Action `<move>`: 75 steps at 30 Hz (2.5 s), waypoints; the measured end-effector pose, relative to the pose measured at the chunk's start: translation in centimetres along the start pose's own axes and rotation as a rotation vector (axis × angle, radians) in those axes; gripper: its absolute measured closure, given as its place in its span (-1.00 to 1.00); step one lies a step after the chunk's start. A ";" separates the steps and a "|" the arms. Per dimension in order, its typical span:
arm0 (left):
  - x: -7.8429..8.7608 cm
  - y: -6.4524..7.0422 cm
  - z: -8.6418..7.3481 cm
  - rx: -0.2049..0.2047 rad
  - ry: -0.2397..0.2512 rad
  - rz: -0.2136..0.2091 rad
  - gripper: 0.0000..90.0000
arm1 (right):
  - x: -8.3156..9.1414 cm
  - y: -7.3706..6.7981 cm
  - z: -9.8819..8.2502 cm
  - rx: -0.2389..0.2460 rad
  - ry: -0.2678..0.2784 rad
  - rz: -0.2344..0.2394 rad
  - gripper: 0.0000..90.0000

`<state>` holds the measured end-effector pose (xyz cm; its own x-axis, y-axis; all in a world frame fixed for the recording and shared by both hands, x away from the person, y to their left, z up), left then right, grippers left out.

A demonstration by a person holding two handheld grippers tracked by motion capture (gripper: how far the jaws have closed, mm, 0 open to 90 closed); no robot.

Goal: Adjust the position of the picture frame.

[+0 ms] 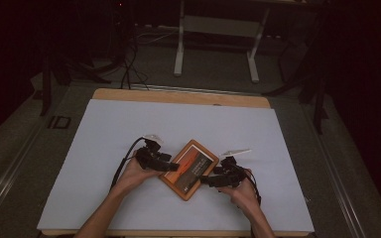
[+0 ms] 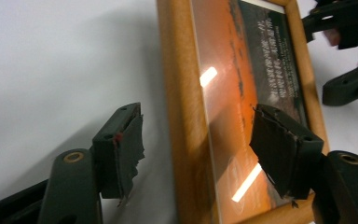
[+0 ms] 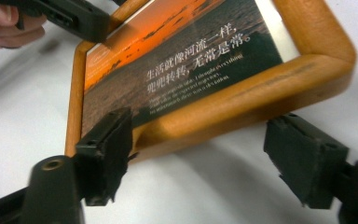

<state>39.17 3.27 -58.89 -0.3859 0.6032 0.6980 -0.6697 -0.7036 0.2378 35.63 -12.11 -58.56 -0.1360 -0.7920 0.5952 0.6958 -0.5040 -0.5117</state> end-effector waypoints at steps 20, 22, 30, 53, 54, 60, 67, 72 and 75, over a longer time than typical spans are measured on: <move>-1.5 0.4 0.4 -0.006 -0.132 -0.117 -0.14 | -1.2 0.7 0.8 -0.149 0.038 0.070 -0.20; -1.0 0.4 0.4 -0.017 -0.127 -0.109 -0.12 | -1.0 0.7 1.2 -0.136 0.044 0.066 -0.14; 2.1 0.4 -0.2 -0.014 -0.026 -0.048 0.09 | -0.1 -1.3 3.2 -0.031 0.052 0.064 0.11; 4.7 3.2 -1.6 0.005 0.021 0.023 0.46 | 3.2 -3.0 5.1 0.065 0.145 0.020 0.46; 4.7 3.2 -1.6 0.015 0.020 0.022 0.46 | 3.1 -2.9 5.2 0.062 0.147 0.020 0.46; 4.4 3.3 -1.4 0.073 0.029 0.015 0.48 | 3.2 -2.5 5.7 0.053 0.165 0.021 0.46; 3.8 3.1 -1.2 0.110 0.042 0.025 0.47 | 3.0 -1.5 6.0 0.019 0.184 0.034 0.46; 3.4 2.8 -0.9 0.086 0.050 0.062 0.42 | 2.7 -0.8 6.0 -0.024 0.191 0.041 0.45; 3.1 2.4 -0.8 0.077 0.044 0.082 0.38 | 2.4 -0.1 6.0 -0.059 0.189 0.045 0.43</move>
<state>35.86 3.74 -56.70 -0.4655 0.5575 0.6874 -0.5850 -0.7766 0.2337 39.46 -11.87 -53.37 -0.2392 -0.8621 0.4468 0.6625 -0.4813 -0.5740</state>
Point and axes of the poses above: each handheld gripper's, and its own axes: x roughly backward along the jaws, z roughly out of its top, y roughly to its right, the point moved 10 cm from there along -x, roughly forward along the jaws, and after that the axes turned 15 degrees about z, right-handed, at the moved point
